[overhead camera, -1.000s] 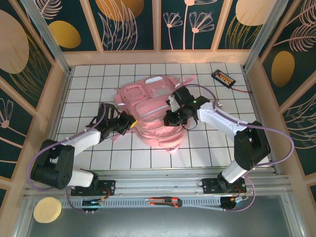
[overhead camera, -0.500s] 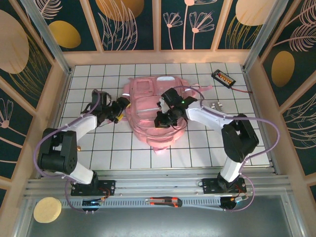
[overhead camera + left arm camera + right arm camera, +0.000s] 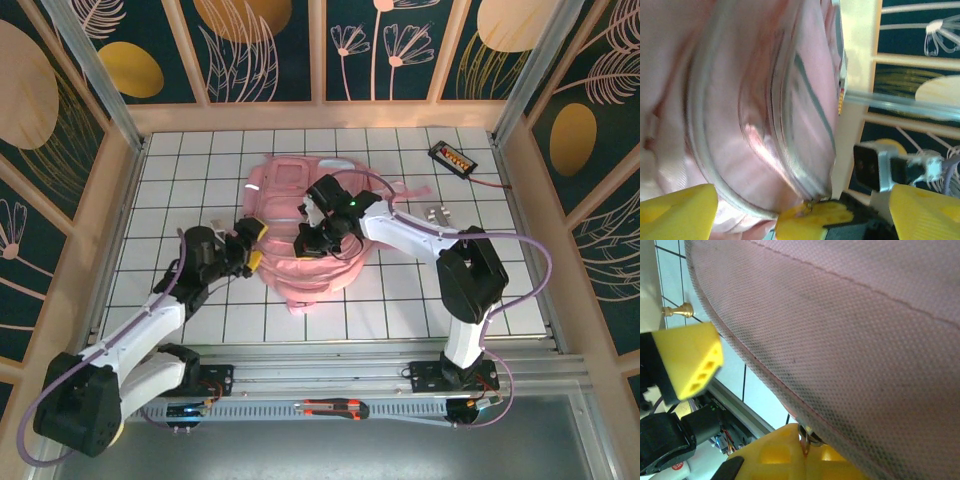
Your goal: Pack the student bag
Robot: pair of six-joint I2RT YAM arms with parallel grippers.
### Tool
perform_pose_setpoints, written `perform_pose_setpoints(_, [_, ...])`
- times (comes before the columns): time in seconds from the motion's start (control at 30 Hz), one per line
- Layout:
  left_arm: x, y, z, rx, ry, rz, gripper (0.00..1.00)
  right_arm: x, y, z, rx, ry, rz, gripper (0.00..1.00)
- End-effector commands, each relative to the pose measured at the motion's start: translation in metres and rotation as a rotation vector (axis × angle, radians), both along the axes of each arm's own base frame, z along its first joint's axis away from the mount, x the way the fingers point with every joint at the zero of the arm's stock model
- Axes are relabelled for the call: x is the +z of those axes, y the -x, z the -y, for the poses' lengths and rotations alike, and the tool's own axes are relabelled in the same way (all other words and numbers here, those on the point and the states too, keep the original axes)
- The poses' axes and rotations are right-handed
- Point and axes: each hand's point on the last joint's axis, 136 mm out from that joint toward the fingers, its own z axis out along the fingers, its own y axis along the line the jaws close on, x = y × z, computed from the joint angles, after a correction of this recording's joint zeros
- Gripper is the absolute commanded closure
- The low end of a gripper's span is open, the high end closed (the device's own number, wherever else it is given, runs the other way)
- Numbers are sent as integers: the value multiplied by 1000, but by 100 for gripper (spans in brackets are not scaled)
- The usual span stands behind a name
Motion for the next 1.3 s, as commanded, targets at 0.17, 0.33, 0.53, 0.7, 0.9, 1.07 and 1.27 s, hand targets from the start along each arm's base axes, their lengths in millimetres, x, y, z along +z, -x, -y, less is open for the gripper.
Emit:
perform_pose_setpoints(0.17, [4, -5, 18, 74, 163, -49, 21, 44, 16, -32, 66, -86, 19, 100])
perform_pose_setpoints(0.33, [-3, -3, 17, 84, 173, -65, 26, 54, 18, -34, 57, -98, 31, 100])
perform_pose_setpoints(0.53, [2, 3, 20, 54, 167, -77, 25, 47, 16, -33, 44, -76, 33, 100])
perform_pose_setpoints(0.7, [0, 24, 10, 55, 152, -107, 22, 35, 8, -35, 30, -62, 27, 100])
perform_pose_setpoints(0.9, [-13, 40, 5, 54, 172, -138, 22, 37, 3, -44, 29, -73, 22, 100])
perform_pose_setpoints(1.07, [-18, 35, 10, 40, 180, -139, 23, 37, 7, -46, 32, -67, 19, 100])
perform_pose_setpoints(1.27, [-26, 19, 21, 29, 197, -134, 28, 37, 20, -59, 54, -68, 8, 100])
